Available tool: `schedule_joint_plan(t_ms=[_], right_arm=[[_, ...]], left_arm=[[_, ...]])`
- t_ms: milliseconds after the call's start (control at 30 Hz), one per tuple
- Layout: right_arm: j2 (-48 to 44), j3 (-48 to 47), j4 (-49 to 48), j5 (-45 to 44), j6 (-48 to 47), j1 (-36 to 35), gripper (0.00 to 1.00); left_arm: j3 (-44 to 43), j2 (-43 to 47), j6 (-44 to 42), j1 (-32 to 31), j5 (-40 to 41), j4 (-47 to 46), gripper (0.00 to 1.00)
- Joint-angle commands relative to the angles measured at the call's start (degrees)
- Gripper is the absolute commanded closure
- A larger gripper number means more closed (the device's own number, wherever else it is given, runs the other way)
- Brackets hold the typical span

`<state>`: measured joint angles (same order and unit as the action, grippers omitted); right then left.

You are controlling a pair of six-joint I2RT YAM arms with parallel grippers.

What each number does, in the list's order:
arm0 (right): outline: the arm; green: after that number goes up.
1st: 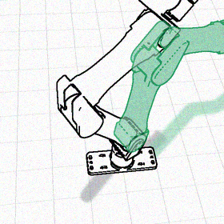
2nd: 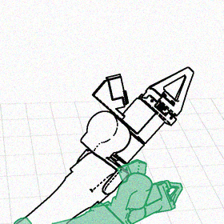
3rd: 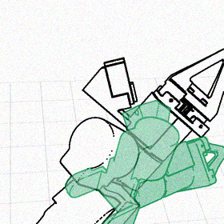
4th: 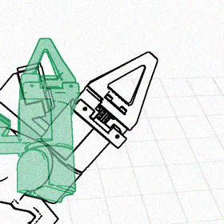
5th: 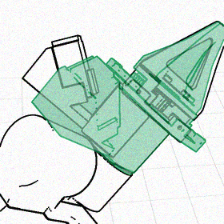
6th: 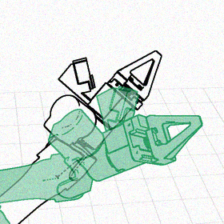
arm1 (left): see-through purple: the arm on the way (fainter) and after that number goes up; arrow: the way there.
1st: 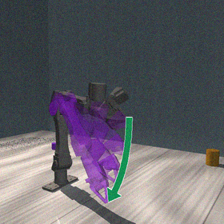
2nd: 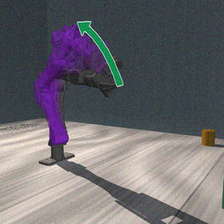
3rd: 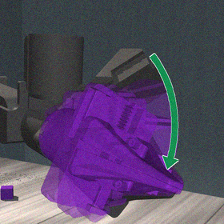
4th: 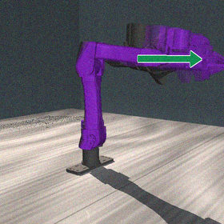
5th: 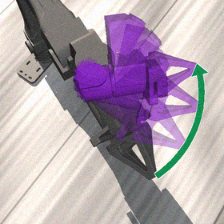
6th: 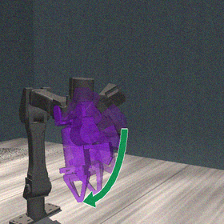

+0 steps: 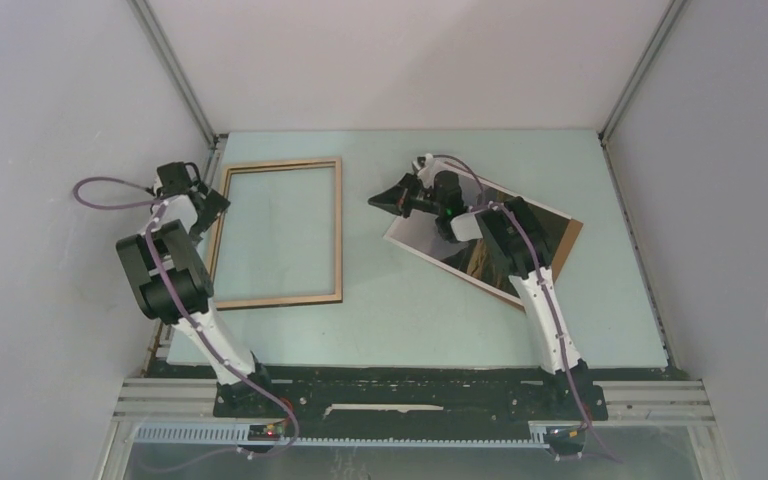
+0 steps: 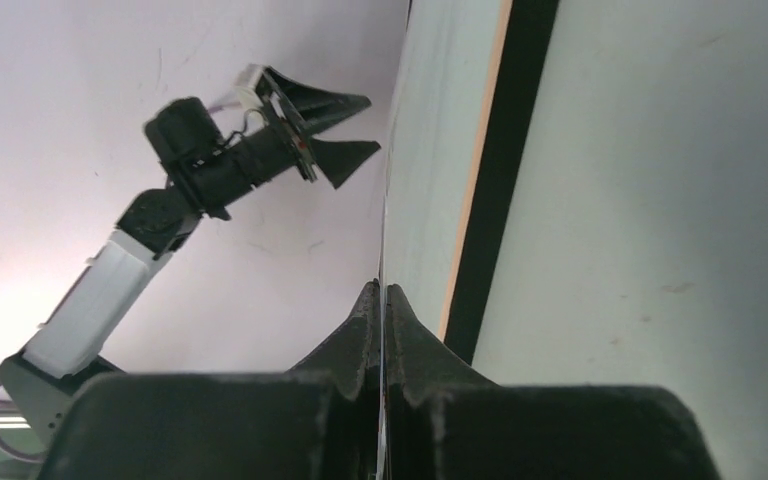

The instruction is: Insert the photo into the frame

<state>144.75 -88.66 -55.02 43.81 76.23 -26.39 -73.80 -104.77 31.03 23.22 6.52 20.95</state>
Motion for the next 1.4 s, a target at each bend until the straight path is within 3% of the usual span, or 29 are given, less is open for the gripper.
schedule_joint_plan(t_ms=[0, 267, 400, 700, 967, 1367], right_arm=[[-5.6, -1.6, -2.5, 2.6, -0.6, 1.1, 1.0], [-7.5, 0.1, -3.9, 3.0, -1.0, 2.1, 1.0], [-7.4, 0.4, -5.2, 3.1, 0.1, 2.5, 1.0], [-9.8, 3.1, -7.5, 3.8, 0.4, 4.0, 1.0], [-10.4, 6.4, -9.1, 2.6, 1.1, 4.2, 1.0], [-8.3, 5.2, -7.0, 3.0, 1.3, 1.5, 1.0]], left_arm=[[-3.5, -3.6, 0.6, 1.0, -3.4, -0.6, 0.02], [-10.3, -8.6, 2.1, 2.0, -8.6, 7.1, 0.05], [-6.1, -6.8, 4.4, 0.9, -13.9, 3.9, 0.05], [-3.2, -5.7, 5.5, -5.2, -16.1, 6.9, 0.05], [7.0, 1.3, 9.7, -9.1, -19.9, 4.3, 0.05], [6.1, 6.0, 3.2, -8.8, -15.6, 7.4, 0.03]])
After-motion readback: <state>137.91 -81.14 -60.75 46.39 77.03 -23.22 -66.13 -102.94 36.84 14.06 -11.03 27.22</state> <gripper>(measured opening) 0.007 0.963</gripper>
